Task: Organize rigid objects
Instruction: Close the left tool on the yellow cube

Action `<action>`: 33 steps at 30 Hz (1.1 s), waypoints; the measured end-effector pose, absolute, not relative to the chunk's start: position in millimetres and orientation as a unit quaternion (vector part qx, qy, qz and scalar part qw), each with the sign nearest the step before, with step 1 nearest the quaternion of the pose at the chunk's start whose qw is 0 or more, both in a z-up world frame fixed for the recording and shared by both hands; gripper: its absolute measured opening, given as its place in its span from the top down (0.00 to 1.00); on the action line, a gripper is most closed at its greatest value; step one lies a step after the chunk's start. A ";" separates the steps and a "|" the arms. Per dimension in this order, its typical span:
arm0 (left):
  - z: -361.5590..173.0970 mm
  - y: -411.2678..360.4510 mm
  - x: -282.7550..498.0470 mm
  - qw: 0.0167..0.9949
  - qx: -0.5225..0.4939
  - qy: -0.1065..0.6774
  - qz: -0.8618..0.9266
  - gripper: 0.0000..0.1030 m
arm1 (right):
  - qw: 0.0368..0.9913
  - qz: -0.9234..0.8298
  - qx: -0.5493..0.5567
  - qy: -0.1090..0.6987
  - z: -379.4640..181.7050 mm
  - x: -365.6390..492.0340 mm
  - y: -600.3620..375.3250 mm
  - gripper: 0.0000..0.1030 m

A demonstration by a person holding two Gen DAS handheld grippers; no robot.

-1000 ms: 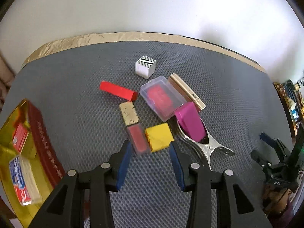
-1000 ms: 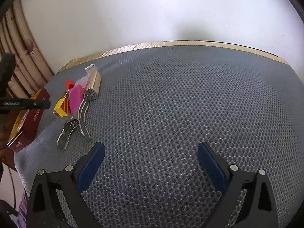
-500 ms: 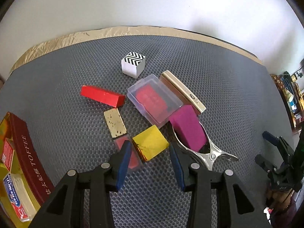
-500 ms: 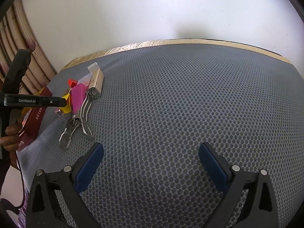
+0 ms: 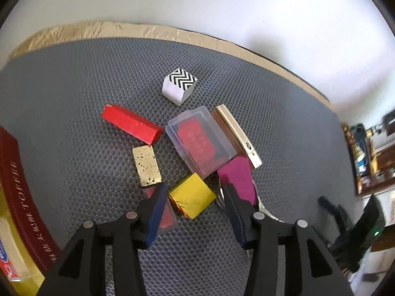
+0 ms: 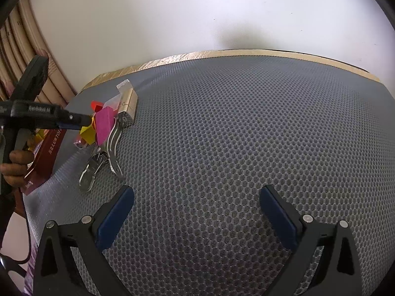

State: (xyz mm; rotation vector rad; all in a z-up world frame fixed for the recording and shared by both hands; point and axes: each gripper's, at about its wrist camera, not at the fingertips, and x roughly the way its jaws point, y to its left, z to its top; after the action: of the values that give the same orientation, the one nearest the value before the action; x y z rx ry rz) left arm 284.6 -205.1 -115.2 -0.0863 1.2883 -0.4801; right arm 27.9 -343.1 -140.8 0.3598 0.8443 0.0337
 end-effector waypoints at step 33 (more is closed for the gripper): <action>-116.2 -184.8 291.2 0.723 -0.161 0.663 -0.103 0.52 | 0.897 0.016 0.174 0.407 -142.5 26.7 -342.0 0.00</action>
State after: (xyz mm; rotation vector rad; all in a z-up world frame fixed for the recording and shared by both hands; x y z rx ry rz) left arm 291.2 -184.8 -116.2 -0.3557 1.4644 -0.2264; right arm 26.7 -342.0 -142.5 0.3597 0.8437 0.0321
